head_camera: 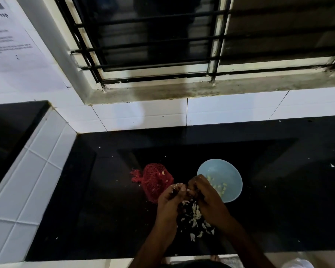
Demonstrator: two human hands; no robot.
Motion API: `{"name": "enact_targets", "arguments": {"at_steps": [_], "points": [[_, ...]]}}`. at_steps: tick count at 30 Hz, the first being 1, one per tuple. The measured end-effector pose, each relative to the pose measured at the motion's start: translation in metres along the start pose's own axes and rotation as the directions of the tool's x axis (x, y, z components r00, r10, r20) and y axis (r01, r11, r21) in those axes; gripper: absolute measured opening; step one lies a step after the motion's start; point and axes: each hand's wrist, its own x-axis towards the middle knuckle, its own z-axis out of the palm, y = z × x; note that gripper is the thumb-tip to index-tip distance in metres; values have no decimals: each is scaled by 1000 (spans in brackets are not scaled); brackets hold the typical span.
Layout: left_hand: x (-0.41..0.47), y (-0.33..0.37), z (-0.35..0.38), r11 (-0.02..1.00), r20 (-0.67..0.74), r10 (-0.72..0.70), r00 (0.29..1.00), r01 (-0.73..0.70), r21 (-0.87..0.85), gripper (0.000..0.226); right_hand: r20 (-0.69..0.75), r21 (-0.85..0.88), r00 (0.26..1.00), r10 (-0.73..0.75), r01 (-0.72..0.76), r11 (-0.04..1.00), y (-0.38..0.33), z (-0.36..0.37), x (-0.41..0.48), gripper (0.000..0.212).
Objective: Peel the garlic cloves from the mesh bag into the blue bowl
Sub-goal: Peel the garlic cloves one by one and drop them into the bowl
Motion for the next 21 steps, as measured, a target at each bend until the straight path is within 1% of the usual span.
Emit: {"name": "enact_targets", "arguments": {"at_steps": [4, 6, 7, 10, 13, 17, 21], "points": [[0, 0, -6, 1000, 25, -11, 1000, 10, 24, 18, -31, 64, 997, 76, -74, 995, 3, -2, -2, 19], [-1, 0, -6, 998, 43, 17, 999, -19, 61, 12, -44, 113, 993, 110, -104, 988, 1, -4, -4, 16], [-1, 0, -5, 997, 45, 30, 999, -33, 64, 14, -52, 121, 991, 121, -114, 986, 1, -4, -5, 14], [3, -2, -2, 995, 59, 88, 994, -91, 51, 30, -74, 101, 987, 143, -135, 986, 2, -5, -6, 13], [5, -3, -2, 988, 78, 135, 988, -139, 60, 25, -82, 51, 988, 132, -128, 990, 1, -8, -8, 13], [8, -9, -4, 991, 68, 126, 990, -129, 35, 18, -103, 7, 990, 98, -98, 995, -3, -11, -10, 16], [7, -11, 0, 997, 45, 81, 996, -81, -7, 25, -127, 8, 987, 103, -103, 995, 3, -8, -11, 17]]}}
